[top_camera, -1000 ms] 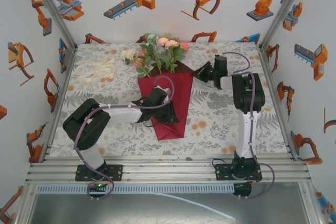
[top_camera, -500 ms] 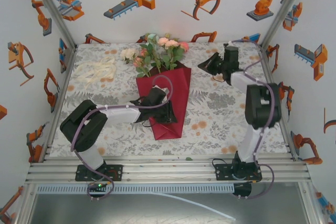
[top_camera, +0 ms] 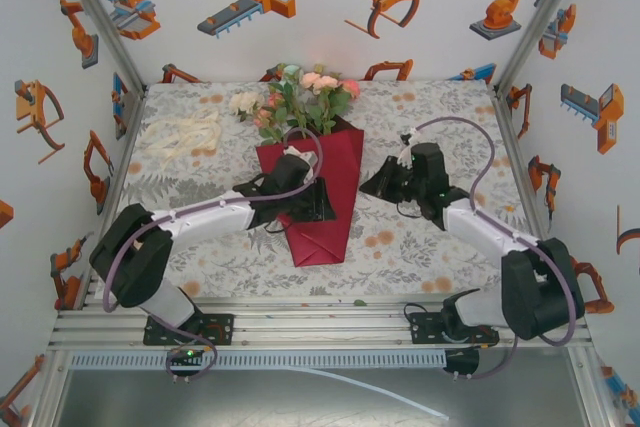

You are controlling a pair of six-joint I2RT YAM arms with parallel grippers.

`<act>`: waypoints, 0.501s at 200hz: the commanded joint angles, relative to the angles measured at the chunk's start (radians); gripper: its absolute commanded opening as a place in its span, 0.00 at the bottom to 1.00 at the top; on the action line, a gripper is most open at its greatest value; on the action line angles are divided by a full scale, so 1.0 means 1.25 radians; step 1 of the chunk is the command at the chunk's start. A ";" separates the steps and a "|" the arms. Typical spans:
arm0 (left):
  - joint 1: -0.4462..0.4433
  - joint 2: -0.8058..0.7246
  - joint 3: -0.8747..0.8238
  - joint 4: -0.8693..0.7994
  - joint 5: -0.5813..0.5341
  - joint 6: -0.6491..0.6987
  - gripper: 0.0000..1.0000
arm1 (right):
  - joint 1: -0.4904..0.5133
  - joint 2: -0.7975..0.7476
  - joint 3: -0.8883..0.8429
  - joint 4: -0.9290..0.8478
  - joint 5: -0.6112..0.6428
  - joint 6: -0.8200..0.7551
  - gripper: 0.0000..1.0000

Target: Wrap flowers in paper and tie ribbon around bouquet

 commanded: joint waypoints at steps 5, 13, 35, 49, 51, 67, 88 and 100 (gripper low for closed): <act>0.018 -0.040 0.032 -0.048 -0.026 0.033 0.49 | 0.056 -0.031 -0.019 -0.014 0.049 -0.013 0.19; 0.022 -0.046 0.034 -0.051 -0.028 0.034 0.49 | 0.076 -0.028 -0.020 -0.014 0.054 -0.012 0.19; 0.034 -0.069 0.040 -0.056 -0.031 0.035 0.49 | 0.116 -0.018 -0.013 -0.020 0.070 -0.011 0.20; 0.042 -0.085 0.044 -0.065 -0.038 0.039 0.49 | 0.130 -0.013 -0.004 -0.023 0.077 -0.012 0.21; 0.043 -0.087 0.045 -0.066 -0.041 0.040 0.49 | 0.132 -0.012 -0.002 -0.024 0.078 -0.013 0.21; 0.062 -0.116 0.051 -0.085 -0.062 0.052 0.49 | 0.145 -0.015 0.021 -0.050 0.098 -0.023 0.22; 0.119 -0.164 0.063 -0.124 -0.114 0.070 0.49 | 0.164 -0.034 0.062 -0.117 0.159 -0.057 0.28; 0.175 -0.190 0.072 -0.152 -0.152 0.080 0.49 | 0.168 -0.050 0.079 -0.152 0.197 -0.075 0.32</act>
